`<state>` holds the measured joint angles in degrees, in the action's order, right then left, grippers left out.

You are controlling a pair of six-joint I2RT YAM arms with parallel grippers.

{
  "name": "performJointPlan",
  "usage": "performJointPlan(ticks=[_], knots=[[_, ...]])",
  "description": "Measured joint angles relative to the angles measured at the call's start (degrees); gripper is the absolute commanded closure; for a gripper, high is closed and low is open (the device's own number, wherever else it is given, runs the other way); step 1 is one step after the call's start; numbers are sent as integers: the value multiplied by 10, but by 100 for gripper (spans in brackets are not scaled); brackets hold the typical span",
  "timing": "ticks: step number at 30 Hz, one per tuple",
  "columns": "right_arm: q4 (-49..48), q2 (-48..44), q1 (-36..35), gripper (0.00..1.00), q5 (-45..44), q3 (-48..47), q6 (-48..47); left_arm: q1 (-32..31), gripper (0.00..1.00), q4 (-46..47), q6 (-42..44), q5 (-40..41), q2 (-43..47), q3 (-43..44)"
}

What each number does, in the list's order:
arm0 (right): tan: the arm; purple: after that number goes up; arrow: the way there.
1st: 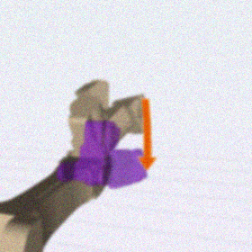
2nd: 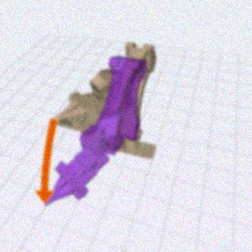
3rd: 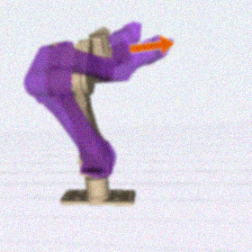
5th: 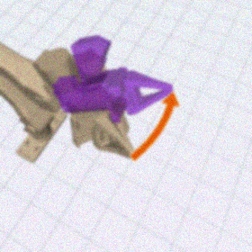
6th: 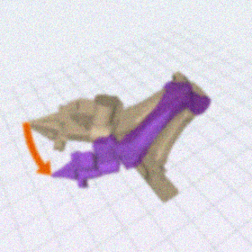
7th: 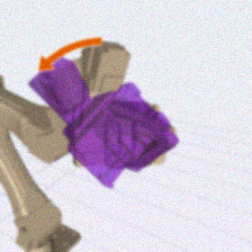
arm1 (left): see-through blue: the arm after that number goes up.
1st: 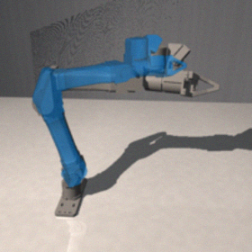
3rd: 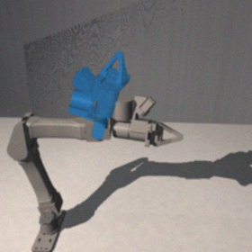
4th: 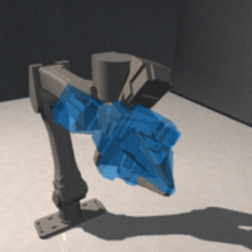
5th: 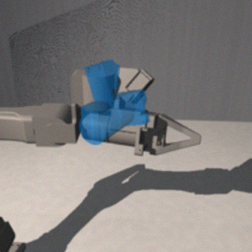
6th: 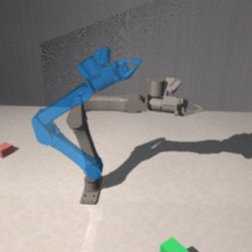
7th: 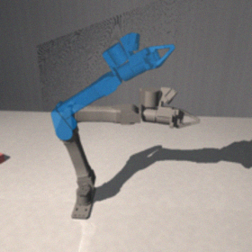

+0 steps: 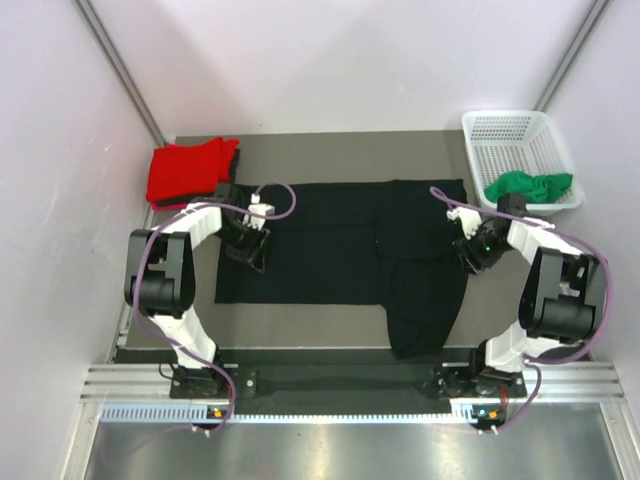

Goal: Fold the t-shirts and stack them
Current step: Fold the tshirt

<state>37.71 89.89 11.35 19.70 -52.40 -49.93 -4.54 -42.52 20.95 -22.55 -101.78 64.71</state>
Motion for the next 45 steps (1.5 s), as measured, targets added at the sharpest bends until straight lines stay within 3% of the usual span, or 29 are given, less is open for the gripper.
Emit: performJointPlan(ticks=[2,5,6,9,25,28,32,33,38,45], knots=[[0,17,1,57,3,-11,2,0,53,-2,5,7,-2,-3],[3,41,1,74,12,-27,0,1,54,-2,9,10,-6,-2],[7,49,1,86,14,-33,-1,2,54,-3,11,10,-7,-1],[21,67,2,100,26,-51,0,2,54,-3,16,12,-8,0],[37,73,41,98,24,-58,-11,23,55,4,31,17,-3,-7],[38,73,41,93,23,-58,-12,23,55,4,31,17,-3,-7],[48,72,42,70,11,-63,-16,25,53,-3,37,20,-1,-3],[56,71,42,69,8,-67,-19,27,53,-9,41,25,-1,4],[100,14,43,59,24,-103,-17,39,50,-38,47,31,0,103],[63,-39,32,59,66,-227,32,40,49,-19,47,65,-23,315]])
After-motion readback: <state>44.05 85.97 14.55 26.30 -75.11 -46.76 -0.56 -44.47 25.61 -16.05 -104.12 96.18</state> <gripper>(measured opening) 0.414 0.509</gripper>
